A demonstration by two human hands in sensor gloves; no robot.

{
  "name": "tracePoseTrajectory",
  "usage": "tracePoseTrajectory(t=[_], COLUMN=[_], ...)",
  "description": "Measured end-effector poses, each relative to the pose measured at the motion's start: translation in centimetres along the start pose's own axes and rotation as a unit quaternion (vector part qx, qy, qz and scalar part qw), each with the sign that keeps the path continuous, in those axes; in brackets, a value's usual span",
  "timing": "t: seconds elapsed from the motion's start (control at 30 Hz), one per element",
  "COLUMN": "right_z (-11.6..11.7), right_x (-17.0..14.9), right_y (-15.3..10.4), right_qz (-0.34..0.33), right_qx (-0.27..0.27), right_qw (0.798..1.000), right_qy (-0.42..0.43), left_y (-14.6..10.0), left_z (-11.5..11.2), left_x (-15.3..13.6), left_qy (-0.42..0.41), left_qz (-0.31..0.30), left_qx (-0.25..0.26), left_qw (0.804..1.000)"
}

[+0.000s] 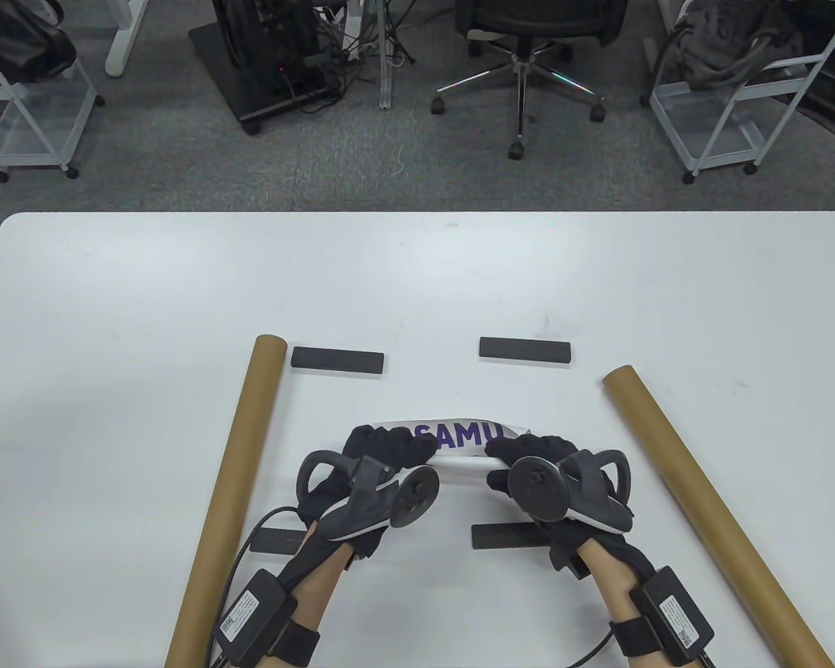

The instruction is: Roll up posters and store in mailing tubes

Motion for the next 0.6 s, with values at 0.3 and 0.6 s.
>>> tracePoseTrajectory(t=[0.3, 0.6], right_z=[0.18, -0.07], right_x=[0.48, 0.69], right_y=[0.02, -0.01], right_qz=[-0.01, 0.007], right_qx=[-0.01, -0.023], right_qw=[1.0, 0.999], right_qy=[-0.013, -0.035], left_y=[-0.14, -0.07], left_z=[0.34, 0.26], left_x=[0.11, 0.14], left_qy=[0.036, 0.041], left_qz=[-0.001, 0.012], left_qx=[0.015, 0.015], left_qw=[0.999, 0.999])
Point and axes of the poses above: the tracker on the back of each hand, its own x axis roughly to the thumb side, its own y axis roughly from the wrist to the fingertips, z = x × y, the point moved 1 cm from there along y, roughly from the wrist to the fingertips, and after that the axes turned 12 degrees about -y, right-handed, at the moved point
